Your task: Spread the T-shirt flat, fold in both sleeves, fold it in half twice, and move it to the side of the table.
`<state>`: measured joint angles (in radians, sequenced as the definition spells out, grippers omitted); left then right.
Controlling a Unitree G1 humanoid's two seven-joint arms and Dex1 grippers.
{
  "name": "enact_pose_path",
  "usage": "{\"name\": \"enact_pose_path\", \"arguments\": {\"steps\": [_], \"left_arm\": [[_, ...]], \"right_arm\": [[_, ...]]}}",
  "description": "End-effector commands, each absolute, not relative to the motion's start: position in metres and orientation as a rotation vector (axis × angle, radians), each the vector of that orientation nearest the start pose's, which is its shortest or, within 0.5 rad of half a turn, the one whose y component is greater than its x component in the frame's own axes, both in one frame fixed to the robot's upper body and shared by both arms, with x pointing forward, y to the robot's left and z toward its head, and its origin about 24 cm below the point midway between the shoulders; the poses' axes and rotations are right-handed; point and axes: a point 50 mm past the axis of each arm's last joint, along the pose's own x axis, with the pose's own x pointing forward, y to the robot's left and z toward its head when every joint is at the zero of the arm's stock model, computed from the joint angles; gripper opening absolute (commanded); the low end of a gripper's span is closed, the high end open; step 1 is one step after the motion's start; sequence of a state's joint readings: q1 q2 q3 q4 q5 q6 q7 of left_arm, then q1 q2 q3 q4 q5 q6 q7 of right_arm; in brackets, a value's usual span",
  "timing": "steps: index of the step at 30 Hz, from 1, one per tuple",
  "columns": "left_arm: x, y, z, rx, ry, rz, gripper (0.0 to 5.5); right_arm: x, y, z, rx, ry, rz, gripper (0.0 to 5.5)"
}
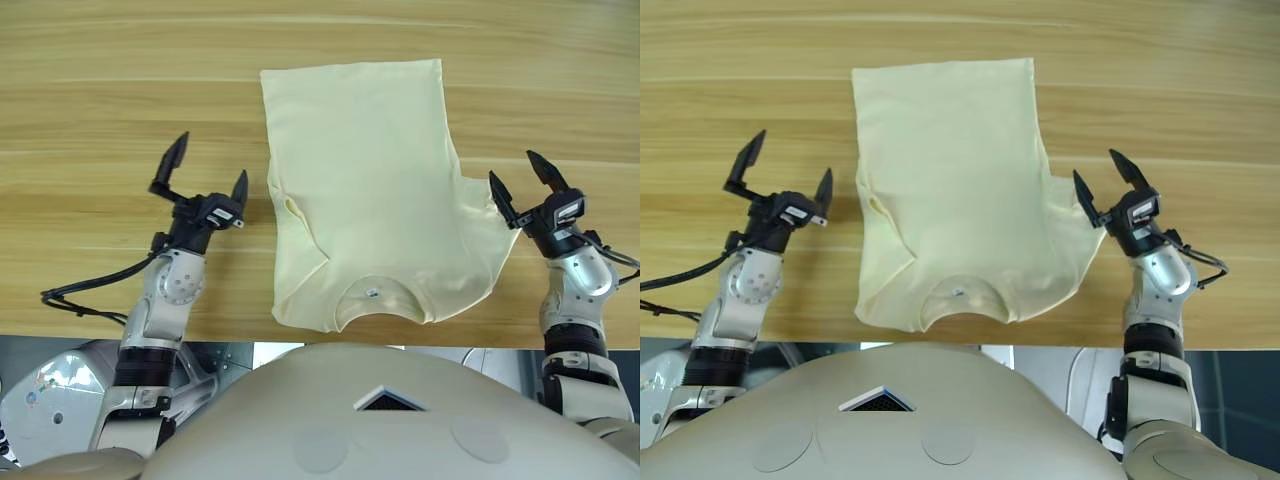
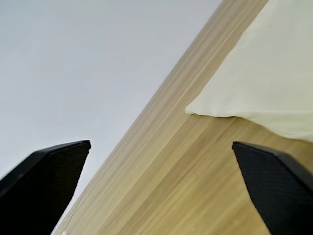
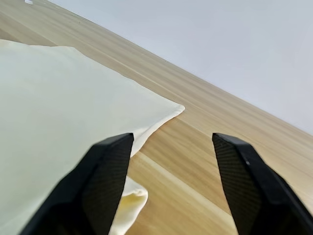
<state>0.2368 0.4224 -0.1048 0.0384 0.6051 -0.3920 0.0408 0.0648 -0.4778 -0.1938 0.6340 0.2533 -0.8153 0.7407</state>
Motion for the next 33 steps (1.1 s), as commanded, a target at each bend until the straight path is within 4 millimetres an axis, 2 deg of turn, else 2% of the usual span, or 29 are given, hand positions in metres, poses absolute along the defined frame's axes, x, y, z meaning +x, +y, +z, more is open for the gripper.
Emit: {"name": "enact_pose_path", "arguments": {"steps": [1, 7, 13, 22, 26, 28, 30, 33], "left_arm": [[0.204, 0.167, 0.014, 0.977, -0.15, -0.449, 5.38], [0.21, 0.153, 0.019, 0.964, -0.201, -0.489, 5.38], [0.225, 0.136, 0.007, 0.989, -0.198, -0.562, 5.38], [0.233, 0.158, -0.009, 1.061, -0.13, -0.512, 5.38], [0.239, 0.165, -0.007, 1.07, -0.173, -0.449, 5.38], [0.236, 0.159, 0.0, 1.018, -0.234, -0.443, 5.38], [0.232, 0.149, 0.008, 0.958, -0.311, -0.443, 5.38], [0.226, 0.143, 0.026, 0.895, -0.406, -0.404, 5.38]], "right_arm": [[0.195, -0.286, 0.011, -0.364, -0.097, 0.411, 2.97], [0.195, -0.286, 0.011, -0.365, -0.098, 0.407, 2.97], [0.196, -0.284, 0.01, -0.373, -0.099, 0.414, 2.97], [0.2, -0.289, 0.019, -0.392, -0.123, 0.404, 2.97], [0.202, -0.294, 0.025, -0.402, -0.137, 0.391, 2.97], [0.203, -0.299, 0.032, -0.415, -0.157, 0.368, 2.97], [0.194, -0.314, 0.046, -0.534, -0.163, 0.352, 2.97], [0.154, -0.347, 0.079, -1.01, -0.049, 0.402, 2.97]]}}
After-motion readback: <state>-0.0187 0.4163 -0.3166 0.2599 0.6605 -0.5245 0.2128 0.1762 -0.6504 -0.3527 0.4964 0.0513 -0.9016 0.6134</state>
